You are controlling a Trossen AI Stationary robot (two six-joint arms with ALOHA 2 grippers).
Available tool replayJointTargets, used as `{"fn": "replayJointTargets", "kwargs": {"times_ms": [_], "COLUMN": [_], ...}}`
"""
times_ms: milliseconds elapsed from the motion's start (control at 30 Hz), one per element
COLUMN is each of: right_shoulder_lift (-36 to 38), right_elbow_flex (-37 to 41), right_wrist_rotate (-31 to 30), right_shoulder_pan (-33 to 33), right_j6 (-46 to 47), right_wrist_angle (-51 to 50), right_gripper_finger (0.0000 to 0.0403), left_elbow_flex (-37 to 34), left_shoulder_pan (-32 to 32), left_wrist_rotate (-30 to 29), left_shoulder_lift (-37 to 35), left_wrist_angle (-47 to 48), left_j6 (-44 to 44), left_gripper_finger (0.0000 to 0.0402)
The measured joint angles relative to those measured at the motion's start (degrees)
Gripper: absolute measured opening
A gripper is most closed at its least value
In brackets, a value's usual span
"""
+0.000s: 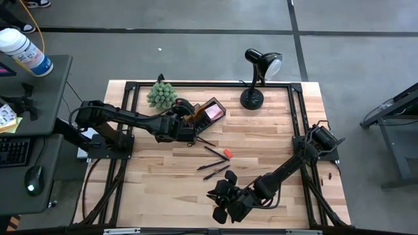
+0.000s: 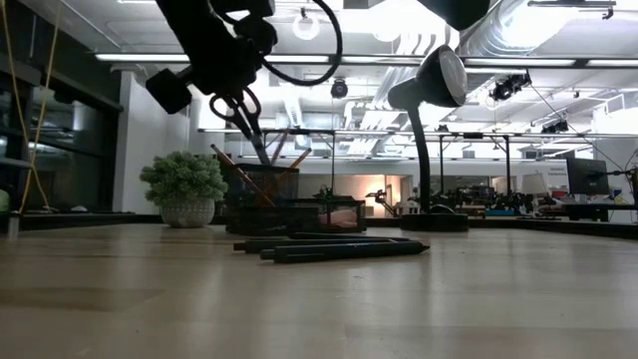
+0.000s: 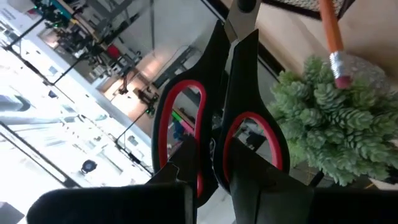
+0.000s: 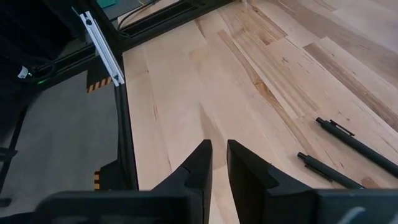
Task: Pick and place office supplies into organizer
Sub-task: Put the black scissor into the black desk organizer, then put the orange eraser into the black desk organizer
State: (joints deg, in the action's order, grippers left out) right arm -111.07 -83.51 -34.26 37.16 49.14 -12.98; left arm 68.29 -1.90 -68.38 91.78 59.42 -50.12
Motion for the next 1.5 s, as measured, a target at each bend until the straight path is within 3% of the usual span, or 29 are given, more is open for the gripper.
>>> {"fn": "replayJointTargets", "kwargs": {"times_ms": [367, 667, 967, 1267, 1500], "right_shoulder_lift": [0.0, 0.0, 0.0, 0.0, 0.0], "right_elbow_flex": [0.0, 0.0, 0.0, 0.0, 0.0], "right_wrist_rotate": [0.1, 0.2, 0.2, 0.2, 0.9], "right_shoulder_pan": [0.0, 0.0, 0.0, 0.0, 0.0], "right_j6": [-0.1, -0.1, -0.1, -0.1, -0.1], "right_wrist_angle": [0.4, 0.4, 0.4, 0.4, 0.4], "right_gripper_finger": [0.0044, 0.0043, 0.0044, 0.0045, 0.0047], "left_elbow_flex": [0.1, 0.0, 0.0, 0.0, 0.8], "left_shoulder_pan": [0.0, 0.0, 0.0, 0.0, 0.0], "left_wrist_rotate": [4.0, 5.3, 1.0, -4.4, -4.7], "left_shoulder_lift": [2.8, 4.1, 4.1, 4.0, 3.5], "left_wrist_angle": [-0.2, -1.6, -1.3, -0.9, -0.4], "left_j6": [-1.2, -1.0, -1.0, -1.1, -0.7], "left_gripper_finger": [0.0042, 0.0132, 0.0194, 0.0196, 0.0195]}}
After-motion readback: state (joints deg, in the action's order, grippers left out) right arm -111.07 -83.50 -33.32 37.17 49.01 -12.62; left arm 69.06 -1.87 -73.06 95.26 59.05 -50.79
